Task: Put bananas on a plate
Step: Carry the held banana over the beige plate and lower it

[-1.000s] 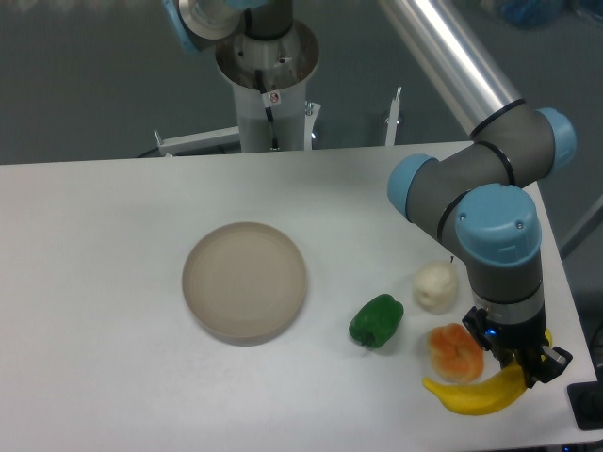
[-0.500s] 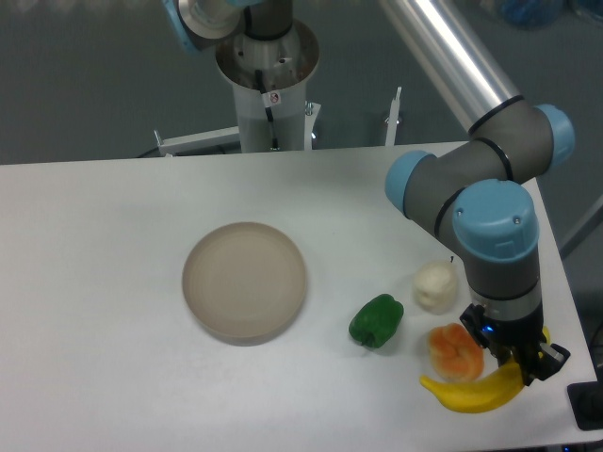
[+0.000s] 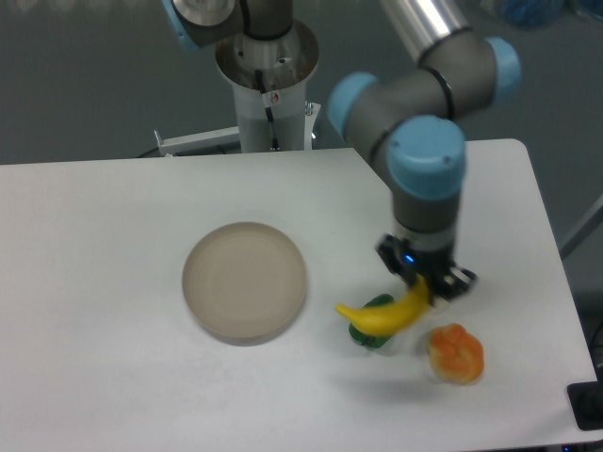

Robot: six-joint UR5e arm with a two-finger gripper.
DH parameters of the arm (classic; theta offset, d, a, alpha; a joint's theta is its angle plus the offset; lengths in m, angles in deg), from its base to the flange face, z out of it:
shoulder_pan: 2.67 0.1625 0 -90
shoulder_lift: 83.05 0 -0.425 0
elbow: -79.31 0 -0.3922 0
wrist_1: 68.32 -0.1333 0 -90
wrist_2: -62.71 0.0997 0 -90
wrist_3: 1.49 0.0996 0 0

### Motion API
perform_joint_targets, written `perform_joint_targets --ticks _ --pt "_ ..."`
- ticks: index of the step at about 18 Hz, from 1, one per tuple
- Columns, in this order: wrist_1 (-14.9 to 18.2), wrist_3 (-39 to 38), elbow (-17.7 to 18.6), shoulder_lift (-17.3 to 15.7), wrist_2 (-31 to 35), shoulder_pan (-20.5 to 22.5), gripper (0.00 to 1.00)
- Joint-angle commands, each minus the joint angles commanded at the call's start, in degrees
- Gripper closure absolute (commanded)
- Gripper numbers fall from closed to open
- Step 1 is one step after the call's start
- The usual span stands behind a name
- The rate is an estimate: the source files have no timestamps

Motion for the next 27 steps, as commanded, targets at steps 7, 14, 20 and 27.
perform_joint_targets --ticks 7,14,20,27 --pt "0.0 -0.1 0.6 -0.3 0.2 -0.1 0.7" --pt "0.6 -2.9 2.8 -1.4 0.1 -2.5 0.7" --pt "0.4 -9.7 6.8 -2.4 0.0 -6.1 0.7" --pt "-0.1 -19.9 11.0 -2.2 -0.1 -11.6 0.7"
